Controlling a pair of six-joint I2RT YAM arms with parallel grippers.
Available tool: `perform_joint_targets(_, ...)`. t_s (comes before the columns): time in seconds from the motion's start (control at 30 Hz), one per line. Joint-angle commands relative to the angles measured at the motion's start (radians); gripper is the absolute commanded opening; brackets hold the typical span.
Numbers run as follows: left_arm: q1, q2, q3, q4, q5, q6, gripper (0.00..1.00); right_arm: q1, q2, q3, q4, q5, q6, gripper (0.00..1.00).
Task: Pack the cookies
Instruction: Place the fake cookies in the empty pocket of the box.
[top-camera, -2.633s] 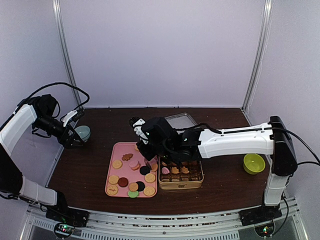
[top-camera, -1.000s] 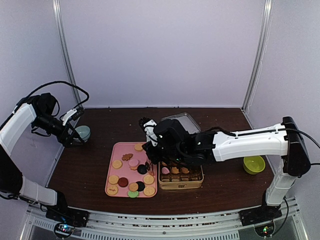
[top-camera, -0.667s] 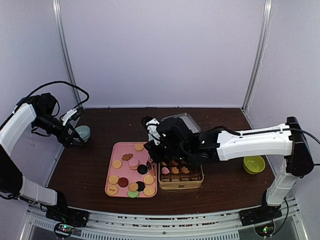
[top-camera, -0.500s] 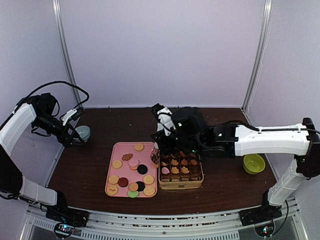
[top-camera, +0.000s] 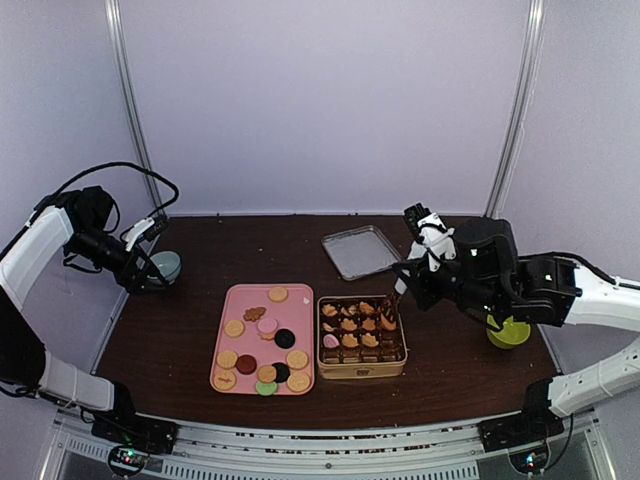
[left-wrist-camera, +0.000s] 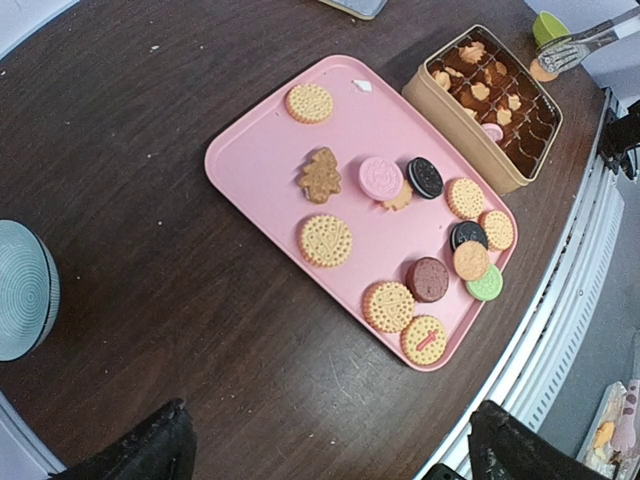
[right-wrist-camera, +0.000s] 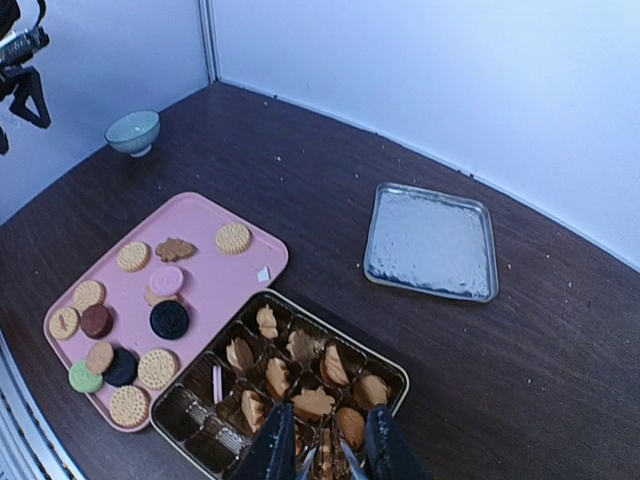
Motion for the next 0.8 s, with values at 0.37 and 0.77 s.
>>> perform_joint_targets(0.37,0.004,-0.003,0.015,-0.001,0.015,0.006,0.98,-0.004,0.028,-0.048,0.001,-0.011,-0.031,0.00)
perform_joint_targets(0.77,0.004,0.006,0.026,-0.001,0.006,0.001,0.98,-0.005,0.099,-0.033,0.016,-0.037,-0.077,0.03)
